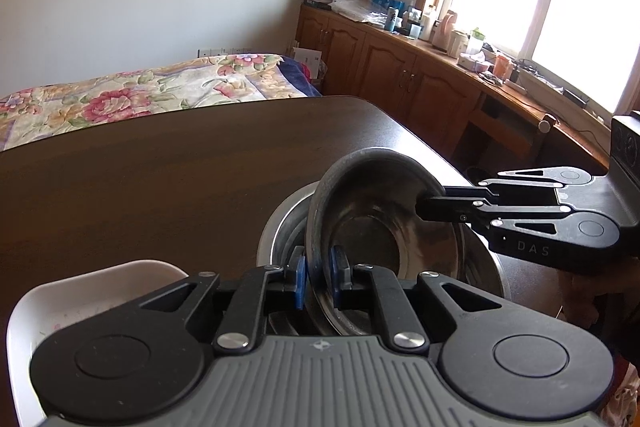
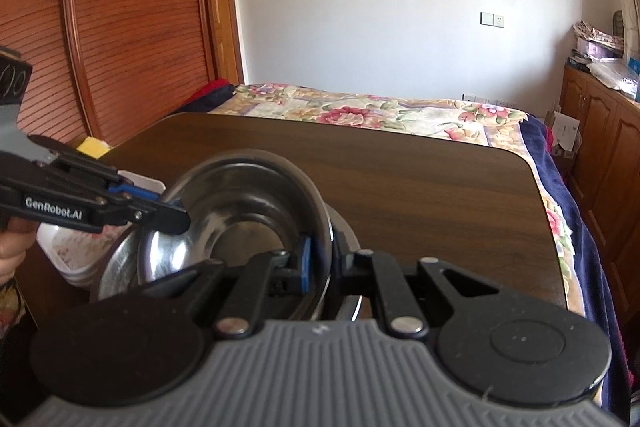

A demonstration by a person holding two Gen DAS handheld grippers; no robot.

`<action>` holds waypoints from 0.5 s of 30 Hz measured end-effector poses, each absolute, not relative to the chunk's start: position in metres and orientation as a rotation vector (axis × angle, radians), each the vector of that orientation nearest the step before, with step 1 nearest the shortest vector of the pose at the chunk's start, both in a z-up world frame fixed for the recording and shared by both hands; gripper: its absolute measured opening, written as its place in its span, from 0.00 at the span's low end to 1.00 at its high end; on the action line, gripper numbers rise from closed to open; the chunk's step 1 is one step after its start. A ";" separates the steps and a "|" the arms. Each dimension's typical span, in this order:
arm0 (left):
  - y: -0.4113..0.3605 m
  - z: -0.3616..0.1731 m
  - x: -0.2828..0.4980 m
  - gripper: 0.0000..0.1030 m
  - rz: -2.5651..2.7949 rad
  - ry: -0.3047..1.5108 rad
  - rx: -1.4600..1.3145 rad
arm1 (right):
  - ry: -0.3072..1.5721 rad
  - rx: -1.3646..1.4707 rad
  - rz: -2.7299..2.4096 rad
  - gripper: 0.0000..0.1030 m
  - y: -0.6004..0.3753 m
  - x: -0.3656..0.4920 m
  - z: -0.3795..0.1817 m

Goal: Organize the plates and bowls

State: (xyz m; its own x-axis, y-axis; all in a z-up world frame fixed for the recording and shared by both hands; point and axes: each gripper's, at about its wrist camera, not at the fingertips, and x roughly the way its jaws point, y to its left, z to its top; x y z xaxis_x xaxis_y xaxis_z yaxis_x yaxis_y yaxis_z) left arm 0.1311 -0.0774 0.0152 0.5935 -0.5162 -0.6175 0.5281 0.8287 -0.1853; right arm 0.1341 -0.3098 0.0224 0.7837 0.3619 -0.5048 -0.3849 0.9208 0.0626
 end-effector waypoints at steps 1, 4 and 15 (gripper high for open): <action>-0.077 0.015 0.131 0.11 -0.606 0.712 0.014 | 0.534 -0.046 0.402 0.13 -0.309 0.134 0.022; -0.078 0.015 0.128 0.11 -0.599 0.708 0.011 | 0.532 -0.040 0.402 0.13 -0.310 0.134 0.021; -0.080 0.018 0.105 0.16 -0.521 0.563 0.041 | 0.413 0.049 0.394 0.13 -0.317 0.119 0.011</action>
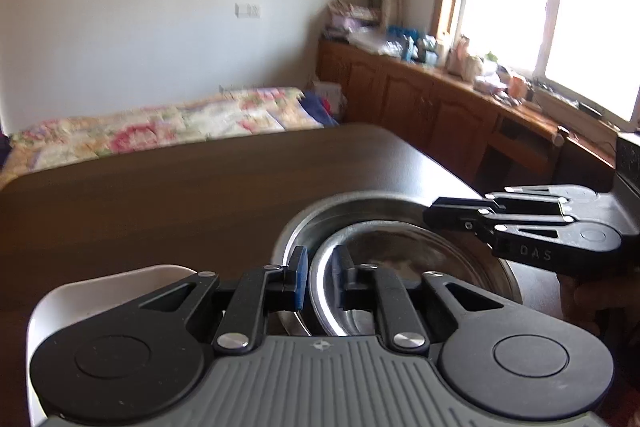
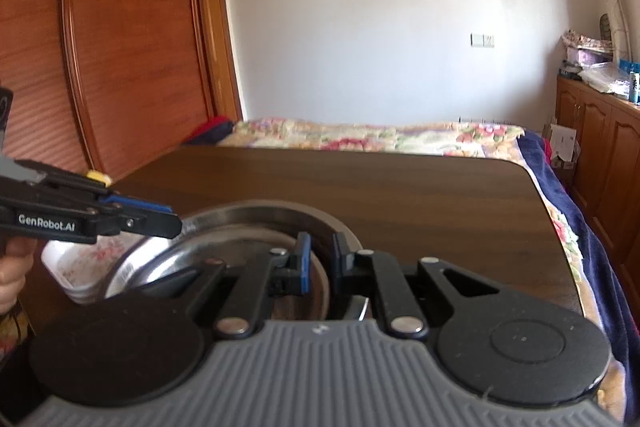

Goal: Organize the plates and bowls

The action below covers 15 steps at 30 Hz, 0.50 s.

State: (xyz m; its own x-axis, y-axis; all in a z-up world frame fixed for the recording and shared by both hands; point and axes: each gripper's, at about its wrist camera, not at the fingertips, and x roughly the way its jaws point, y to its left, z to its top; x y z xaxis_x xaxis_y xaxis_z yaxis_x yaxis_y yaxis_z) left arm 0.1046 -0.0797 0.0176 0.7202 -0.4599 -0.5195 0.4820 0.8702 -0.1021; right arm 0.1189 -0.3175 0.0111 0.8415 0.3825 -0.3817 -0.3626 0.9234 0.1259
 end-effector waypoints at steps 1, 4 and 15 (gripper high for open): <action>-0.079 0.018 0.101 0.18 -0.517 0.547 0.037 | 0.404 0.063 0.392 0.13 -0.318 0.117 0.010; -0.077 0.018 0.093 0.24 -0.499 0.512 0.029 | 0.371 0.088 0.380 0.13 -0.320 0.110 0.007; -0.072 0.010 0.063 0.80 -0.398 0.414 0.022 | 0.299 0.095 0.309 0.47 -0.328 0.097 -0.005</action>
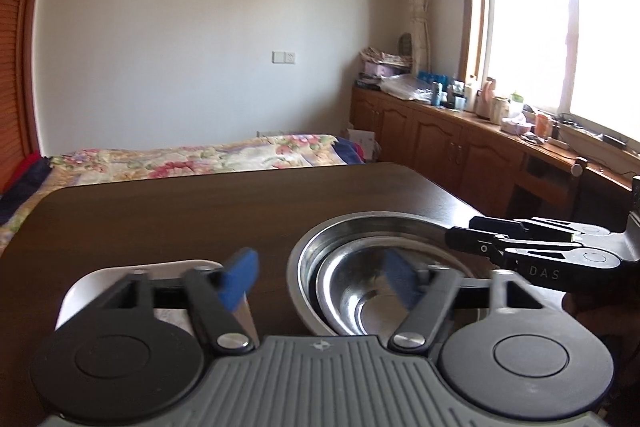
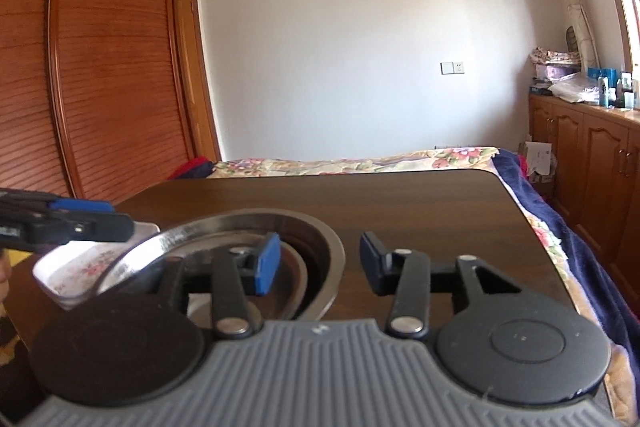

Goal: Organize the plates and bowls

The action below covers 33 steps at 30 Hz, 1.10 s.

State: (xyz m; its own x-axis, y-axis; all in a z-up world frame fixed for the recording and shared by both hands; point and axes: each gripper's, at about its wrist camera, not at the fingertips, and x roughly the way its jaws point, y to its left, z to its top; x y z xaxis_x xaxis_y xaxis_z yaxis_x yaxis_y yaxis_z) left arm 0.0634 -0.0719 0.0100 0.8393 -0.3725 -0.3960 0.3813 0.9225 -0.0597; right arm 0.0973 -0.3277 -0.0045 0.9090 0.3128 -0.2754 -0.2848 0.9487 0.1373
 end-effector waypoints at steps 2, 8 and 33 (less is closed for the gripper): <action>-0.074 0.006 0.061 0.86 -0.379 0.405 0.034 | 0.296 0.088 0.295 0.54 -0.327 0.097 -0.005; -0.076 -0.005 0.062 0.94 -0.358 0.409 0.022 | 0.287 0.091 0.278 0.75 -0.325 0.096 -0.008; -0.080 -0.025 0.068 0.43 -0.388 0.510 -0.025 | 0.384 0.102 0.322 0.64 -0.322 0.105 -0.011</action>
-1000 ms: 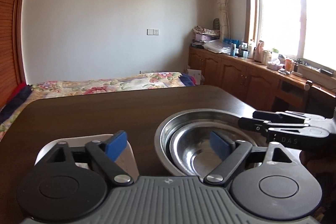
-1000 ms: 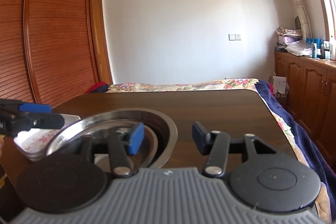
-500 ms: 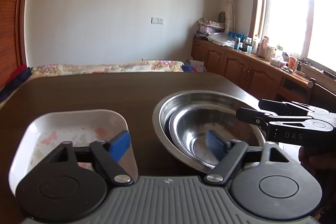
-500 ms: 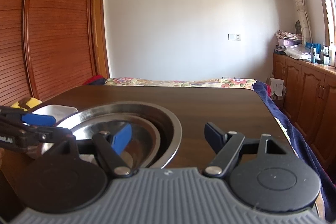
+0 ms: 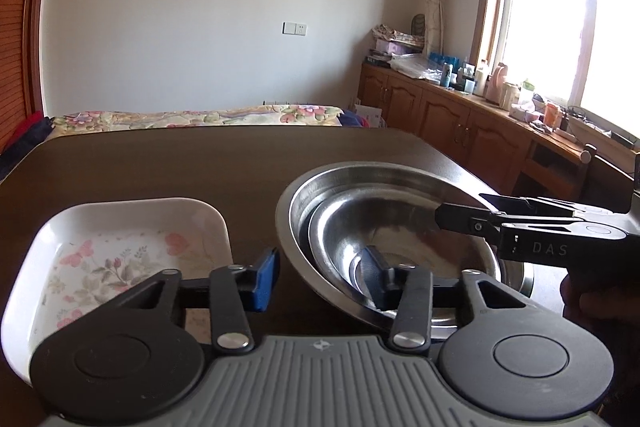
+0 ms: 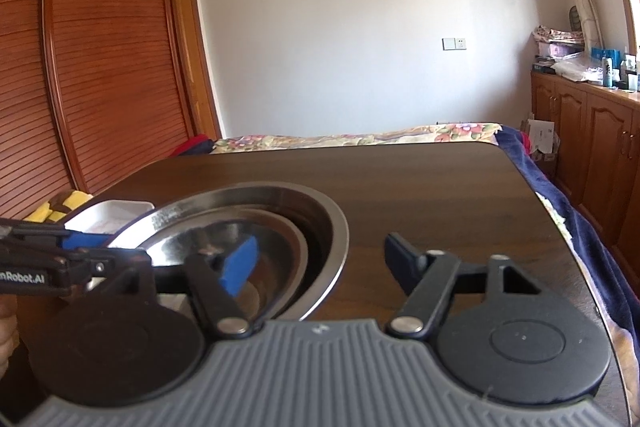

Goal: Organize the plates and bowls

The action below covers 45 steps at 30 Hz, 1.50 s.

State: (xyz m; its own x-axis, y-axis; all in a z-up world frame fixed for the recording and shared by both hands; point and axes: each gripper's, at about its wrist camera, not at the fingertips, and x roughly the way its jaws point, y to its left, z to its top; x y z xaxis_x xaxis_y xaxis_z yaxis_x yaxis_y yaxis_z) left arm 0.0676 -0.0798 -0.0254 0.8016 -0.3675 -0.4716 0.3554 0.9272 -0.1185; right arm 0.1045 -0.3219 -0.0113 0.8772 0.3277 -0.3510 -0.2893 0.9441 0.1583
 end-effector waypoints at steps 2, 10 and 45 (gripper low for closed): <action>-0.081 -0.027 0.068 0.41 -0.390 0.514 -0.023 | 0.391 0.099 0.326 0.57 -0.321 0.106 -0.011; -0.082 -0.026 0.066 0.38 -0.391 0.511 -0.020 | 0.402 0.088 0.340 0.36 -0.318 0.105 -0.012; -0.057 -0.001 0.060 0.34 -0.381 0.460 -0.067 | 0.366 0.138 0.347 0.27 -0.313 0.098 0.004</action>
State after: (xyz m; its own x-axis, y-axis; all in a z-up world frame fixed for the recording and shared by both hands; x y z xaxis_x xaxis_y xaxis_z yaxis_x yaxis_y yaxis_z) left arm 0.0597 -0.0568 -0.0015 0.8271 -0.3735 -0.4200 0.3434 0.9274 -0.1484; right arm 0.0978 -0.3128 0.0043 0.8757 0.3557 -0.3266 -0.3064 0.9320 0.1935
